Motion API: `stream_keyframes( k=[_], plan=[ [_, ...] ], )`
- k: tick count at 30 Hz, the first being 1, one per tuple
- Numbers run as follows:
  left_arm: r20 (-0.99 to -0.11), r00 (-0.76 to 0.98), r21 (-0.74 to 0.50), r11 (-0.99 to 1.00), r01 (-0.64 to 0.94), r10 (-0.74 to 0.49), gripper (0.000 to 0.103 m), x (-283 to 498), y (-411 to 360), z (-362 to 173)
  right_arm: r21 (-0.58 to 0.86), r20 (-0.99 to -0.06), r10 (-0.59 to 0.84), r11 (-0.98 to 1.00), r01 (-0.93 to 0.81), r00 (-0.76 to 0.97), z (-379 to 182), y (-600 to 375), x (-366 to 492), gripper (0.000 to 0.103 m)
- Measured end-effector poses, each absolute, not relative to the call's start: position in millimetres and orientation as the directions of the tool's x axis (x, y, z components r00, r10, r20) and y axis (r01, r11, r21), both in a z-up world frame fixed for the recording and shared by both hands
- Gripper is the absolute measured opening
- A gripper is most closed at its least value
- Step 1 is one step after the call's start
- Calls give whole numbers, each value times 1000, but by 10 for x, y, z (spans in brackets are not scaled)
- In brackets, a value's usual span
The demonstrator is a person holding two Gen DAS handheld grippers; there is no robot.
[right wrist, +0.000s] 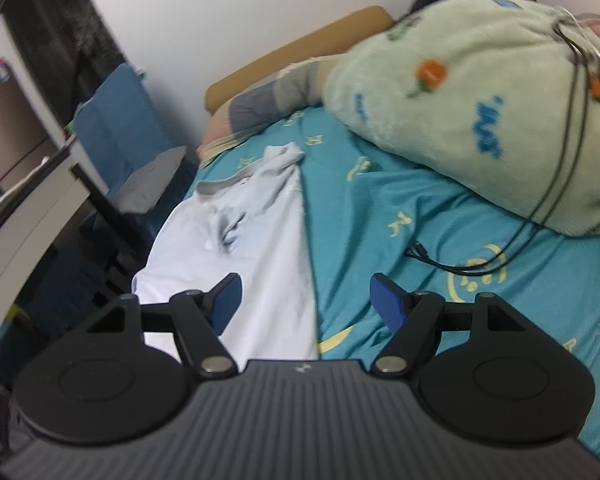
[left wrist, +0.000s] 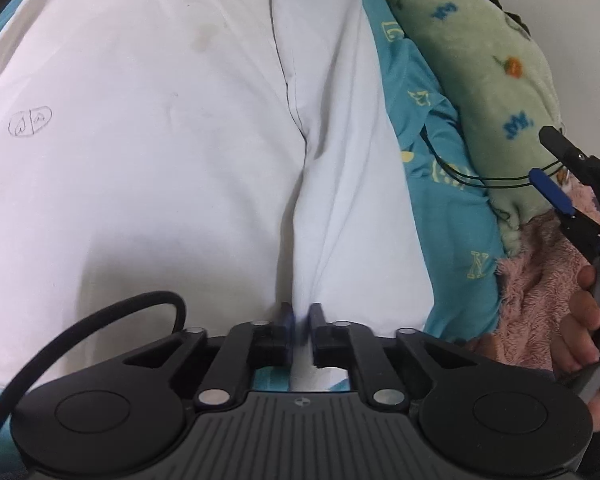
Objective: Fold clothes
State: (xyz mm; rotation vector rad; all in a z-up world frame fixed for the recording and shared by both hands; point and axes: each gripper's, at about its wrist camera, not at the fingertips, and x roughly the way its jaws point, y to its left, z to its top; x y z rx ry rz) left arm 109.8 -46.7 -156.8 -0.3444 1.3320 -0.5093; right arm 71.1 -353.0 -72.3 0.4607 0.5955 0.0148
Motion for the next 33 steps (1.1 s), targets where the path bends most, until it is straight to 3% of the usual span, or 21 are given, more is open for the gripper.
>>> stream_keyframes(
  k=[1,4,9,13,16,23,27,33],
  plan=[
    [-838,158,-501,852,155,-522,34,1128,-438,-1574,405,-536,138,908,110,833,-708,-3478,698,73],
    [-846,236,-446,877,180,-478,62,1367,-463,-1392,361,-528,109,927,106,842,-679,-3371,709,73],
    [-819,465,-271,942,199,-335,75,2254,-696,-1203,323,-521,61,937,130,851,-724,-3314,894,73],
    [-736,659,7,972,233,-153,76,3035,-1213,-1272,297,-528,26,942,156,849,-839,-3293,1137,73],
    [-696,713,67,982,175,-79,80,3549,-1429,-1449,278,-559,17,946,168,829,-987,-3276,1299,72],
    [-684,727,180,979,99,52,79,4167,-1530,-1914,338,-606,70,924,176,793,-1262,-3354,1564,72],
    [-625,773,186,982,17,105,79,4095,-1251,-1847,388,-622,101,901,194,776,-1368,-3411,1671,72],
    [-608,771,138,981,-134,191,77,3788,-652,-1592,392,-615,118,904,173,779,-1417,-3387,1708,72]
  ],
)
